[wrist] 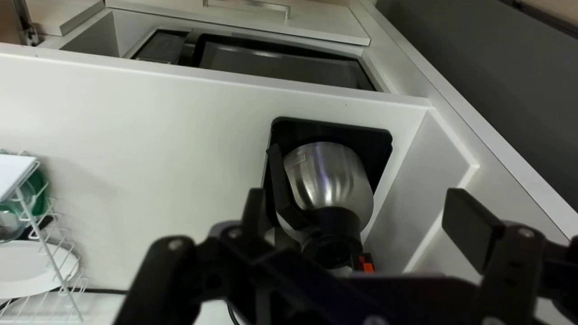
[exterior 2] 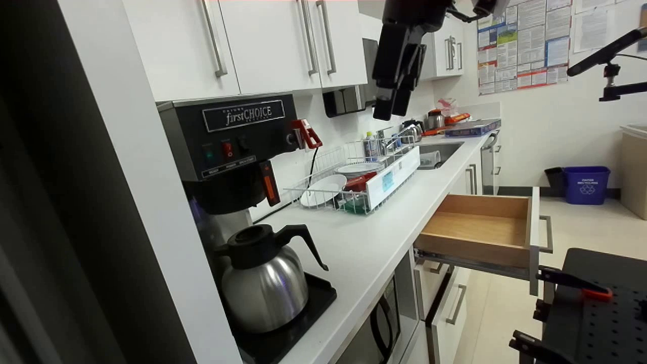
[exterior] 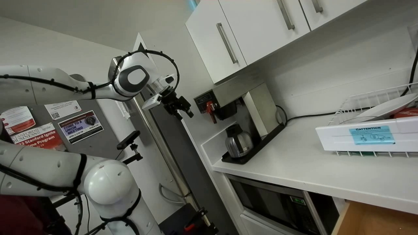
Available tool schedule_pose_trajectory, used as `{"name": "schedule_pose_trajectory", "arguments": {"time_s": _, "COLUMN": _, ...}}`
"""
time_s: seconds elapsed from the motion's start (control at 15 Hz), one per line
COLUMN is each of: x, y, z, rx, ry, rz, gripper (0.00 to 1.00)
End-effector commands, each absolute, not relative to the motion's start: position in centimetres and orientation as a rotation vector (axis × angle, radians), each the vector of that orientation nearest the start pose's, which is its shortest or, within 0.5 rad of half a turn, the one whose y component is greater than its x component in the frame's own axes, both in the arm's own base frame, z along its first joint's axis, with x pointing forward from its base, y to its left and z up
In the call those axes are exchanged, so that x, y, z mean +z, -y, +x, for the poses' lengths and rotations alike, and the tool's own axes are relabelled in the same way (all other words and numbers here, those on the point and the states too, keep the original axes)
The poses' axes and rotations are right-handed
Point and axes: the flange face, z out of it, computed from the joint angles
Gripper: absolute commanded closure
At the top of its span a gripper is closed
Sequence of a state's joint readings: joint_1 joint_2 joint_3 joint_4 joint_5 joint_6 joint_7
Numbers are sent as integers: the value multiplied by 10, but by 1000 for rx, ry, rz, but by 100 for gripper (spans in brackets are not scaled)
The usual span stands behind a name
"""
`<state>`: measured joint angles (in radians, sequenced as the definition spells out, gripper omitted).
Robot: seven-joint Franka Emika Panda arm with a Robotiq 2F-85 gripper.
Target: Turn on the coffee maker
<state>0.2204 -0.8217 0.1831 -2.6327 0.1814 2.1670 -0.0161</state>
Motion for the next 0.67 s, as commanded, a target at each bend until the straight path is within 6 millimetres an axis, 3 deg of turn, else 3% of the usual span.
{"name": "schedule_pose_trajectory", "arguments": {"time_s": 0.0, "x": 535, "y": -175, "z": 303, "rx": -598, "ry": 414, "rz": -2994, "gripper": 0}}
{"name": "schedule_pose_trajectory", "arguments": {"time_s": 0.27, "x": 540, "y": -220, "z": 301, "rx": -669, "ry": 377, "rz": -3039, "gripper": 0}}
{"name": "schedule_pose_trajectory", "arguments": {"time_s": 0.33, "x": 539, "y": -232, "z": 303, "rx": -686, "ry": 381, "rz": -3044, "gripper": 25}}
{"name": "schedule_pose_trajectory", "arguments": {"time_s": 0.4, "x": 539, "y": -243, "z": 305, "rx": -690, "ry": 390, "rz": -3048, "gripper": 28}}
{"name": "schedule_pose_trajectory", "arguments": {"time_s": 0.6, "x": 537, "y": -277, "z": 320, "rx": -740, "ry": 441, "rz": -3029, "gripper": 51}}
